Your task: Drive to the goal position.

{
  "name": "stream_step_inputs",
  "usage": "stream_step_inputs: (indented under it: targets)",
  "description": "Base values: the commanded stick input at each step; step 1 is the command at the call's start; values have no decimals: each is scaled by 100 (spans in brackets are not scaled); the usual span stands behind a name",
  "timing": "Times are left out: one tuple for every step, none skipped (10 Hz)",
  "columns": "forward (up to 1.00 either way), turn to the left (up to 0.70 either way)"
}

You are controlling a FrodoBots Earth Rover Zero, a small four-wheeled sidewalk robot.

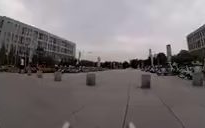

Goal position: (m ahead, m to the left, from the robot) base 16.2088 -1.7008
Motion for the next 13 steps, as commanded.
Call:
stream_step_inputs:
  targets:
    - [60, 0]
    - [60, 0]
    - [60, 0]
    - [60, 0]
    - [60, 0]
    - [60, 0]
    - [60, 0]
    - [60, 0]
    - [60, 0]
    - [60, 0]
    - [60, 0]
    - [60, 0]
    - [60, 0]
